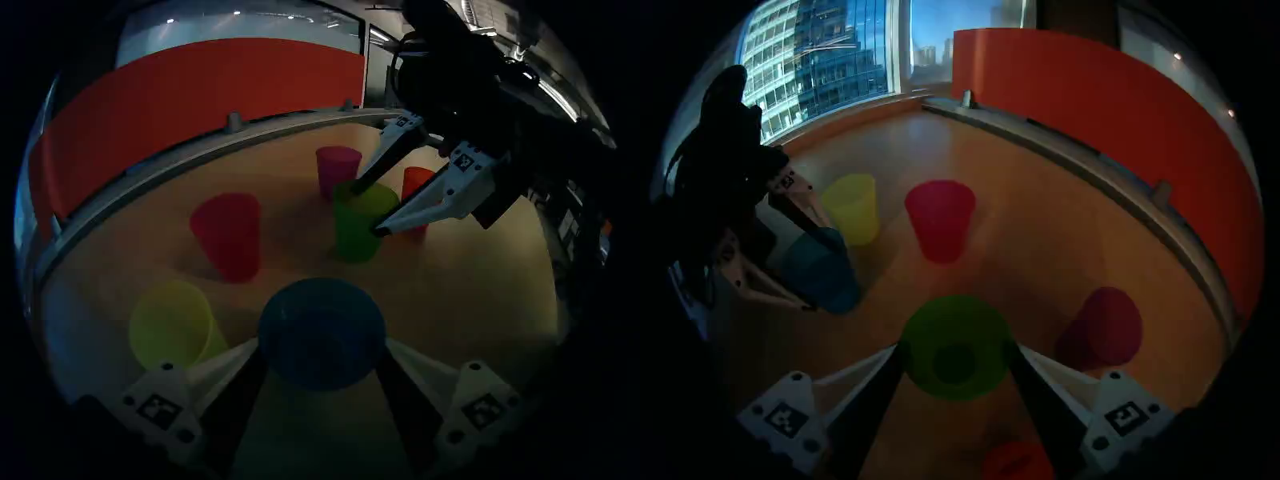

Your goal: Pour water

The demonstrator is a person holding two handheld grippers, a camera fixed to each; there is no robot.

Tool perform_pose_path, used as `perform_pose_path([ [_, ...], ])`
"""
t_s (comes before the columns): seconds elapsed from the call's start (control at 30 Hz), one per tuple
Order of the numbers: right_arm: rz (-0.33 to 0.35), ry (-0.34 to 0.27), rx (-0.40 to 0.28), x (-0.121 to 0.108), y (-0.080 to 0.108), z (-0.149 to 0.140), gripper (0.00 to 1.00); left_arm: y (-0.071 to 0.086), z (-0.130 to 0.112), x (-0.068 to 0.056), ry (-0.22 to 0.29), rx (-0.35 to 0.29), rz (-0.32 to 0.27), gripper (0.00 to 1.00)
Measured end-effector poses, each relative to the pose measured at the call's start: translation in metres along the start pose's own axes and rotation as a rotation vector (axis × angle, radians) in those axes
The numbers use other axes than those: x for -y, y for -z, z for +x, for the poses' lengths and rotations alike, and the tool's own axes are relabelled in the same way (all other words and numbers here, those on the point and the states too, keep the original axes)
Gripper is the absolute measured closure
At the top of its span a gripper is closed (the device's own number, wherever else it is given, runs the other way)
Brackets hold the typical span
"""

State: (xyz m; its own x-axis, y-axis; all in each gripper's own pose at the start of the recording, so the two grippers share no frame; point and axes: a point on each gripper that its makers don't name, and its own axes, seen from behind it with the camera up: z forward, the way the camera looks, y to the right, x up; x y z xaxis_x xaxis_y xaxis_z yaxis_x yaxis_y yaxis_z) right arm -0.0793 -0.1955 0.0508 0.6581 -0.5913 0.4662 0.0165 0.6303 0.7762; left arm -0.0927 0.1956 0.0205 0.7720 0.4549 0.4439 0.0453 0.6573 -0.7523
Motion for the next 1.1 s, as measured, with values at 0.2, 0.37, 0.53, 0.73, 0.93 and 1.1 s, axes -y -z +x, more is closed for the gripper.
perform_pose_path([
  [0.2, -0.002, -0.008, -0.032, 0.002, 0.008, 0.007, 0.07, 0.004, 0.002, -0.003, -0.003, -0.005, -0.004, 0.16],
  [0.37, -0.008, -0.021, -0.054, 0.003, 0.02, 0.01, 0.07, 0.012, 0.008, -0.006, -0.006, -0.023, 0.002, 0.16],
  [0.53, -0.02, -0.022, -0.087, 0.006, 0.039, 0.015, 0.07, 0.025, 0.022, -0.012, -0.016, -0.054, 0.017, 0.16],
  [0.73, -0.033, -0.023, -0.146, 0.013, 0.068, 0.024, 0.07, 0.046, 0.044, -0.021, -0.035, -0.105, 0.039, 0.16],
  [0.93, -0.054, -0.02, -0.229, 0.021, 0.103, 0.038, 0.07, 0.07, 0.065, -0.033, -0.054, -0.162, 0.064, 0.16],
  [1.1, -0.066, -0.022, -0.316, 0.029, 0.13, 0.051, 0.07, 0.088, 0.078, -0.042, -0.064, -0.202, 0.08, 0.16],
])
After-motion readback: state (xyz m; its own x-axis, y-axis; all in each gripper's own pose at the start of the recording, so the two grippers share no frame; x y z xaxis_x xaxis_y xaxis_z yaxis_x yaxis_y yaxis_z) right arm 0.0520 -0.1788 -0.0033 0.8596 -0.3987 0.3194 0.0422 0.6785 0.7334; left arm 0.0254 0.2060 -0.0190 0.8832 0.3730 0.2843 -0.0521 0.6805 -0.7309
